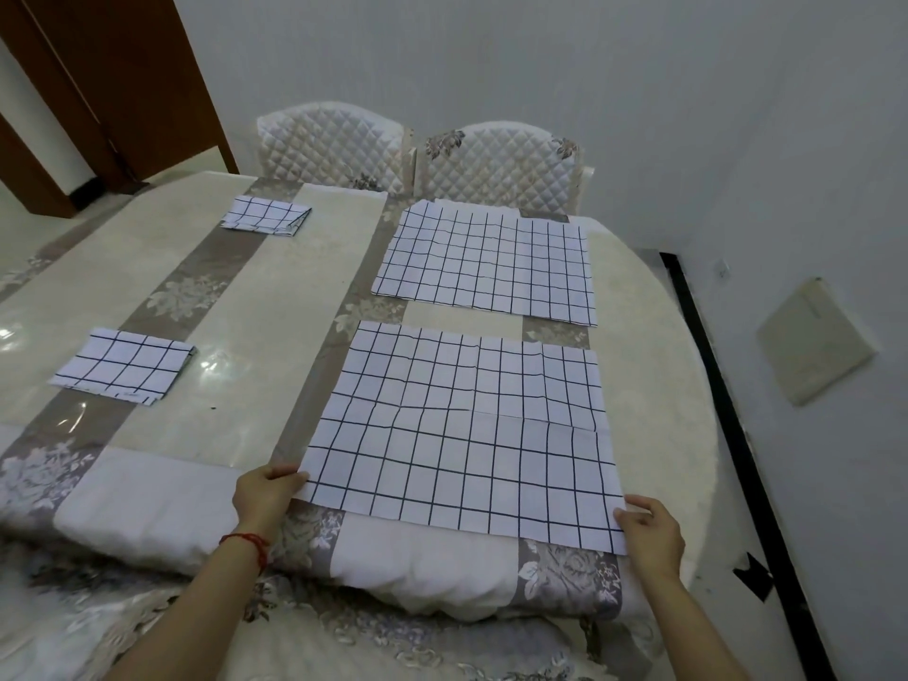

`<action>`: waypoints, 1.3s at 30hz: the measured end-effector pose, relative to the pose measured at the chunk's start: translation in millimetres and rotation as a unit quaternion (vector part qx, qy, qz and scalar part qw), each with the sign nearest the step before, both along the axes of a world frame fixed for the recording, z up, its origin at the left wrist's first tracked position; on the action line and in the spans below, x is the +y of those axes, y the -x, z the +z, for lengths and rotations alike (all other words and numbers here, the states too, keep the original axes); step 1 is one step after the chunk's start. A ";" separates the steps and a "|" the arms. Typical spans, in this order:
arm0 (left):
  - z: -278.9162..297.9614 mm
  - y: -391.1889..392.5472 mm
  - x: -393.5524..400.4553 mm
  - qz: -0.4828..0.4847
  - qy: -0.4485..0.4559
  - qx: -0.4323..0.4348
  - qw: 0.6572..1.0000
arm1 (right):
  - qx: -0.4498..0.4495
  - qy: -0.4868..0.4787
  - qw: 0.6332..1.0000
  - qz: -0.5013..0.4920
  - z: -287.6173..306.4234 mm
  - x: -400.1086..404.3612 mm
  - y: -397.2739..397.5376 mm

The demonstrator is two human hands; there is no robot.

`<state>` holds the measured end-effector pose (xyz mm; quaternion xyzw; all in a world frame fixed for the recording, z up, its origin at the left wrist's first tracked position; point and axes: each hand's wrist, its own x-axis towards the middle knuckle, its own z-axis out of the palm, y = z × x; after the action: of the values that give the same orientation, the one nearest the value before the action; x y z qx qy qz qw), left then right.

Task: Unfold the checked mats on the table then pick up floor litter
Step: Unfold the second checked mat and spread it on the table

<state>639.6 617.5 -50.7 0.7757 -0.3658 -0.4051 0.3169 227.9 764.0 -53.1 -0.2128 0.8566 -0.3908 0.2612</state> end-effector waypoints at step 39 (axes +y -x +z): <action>16.7 70.4 -12.2 -0.281 0.193 -0.286 0.896 | 0.228 0.001 0.966 0.125 15.7 -64.2 -59.6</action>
<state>569.2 605.3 -34.0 0.6468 -0.7141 -0.1594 0.2152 287.5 699.8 -37.4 -0.4020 0.8595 -0.2974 0.1056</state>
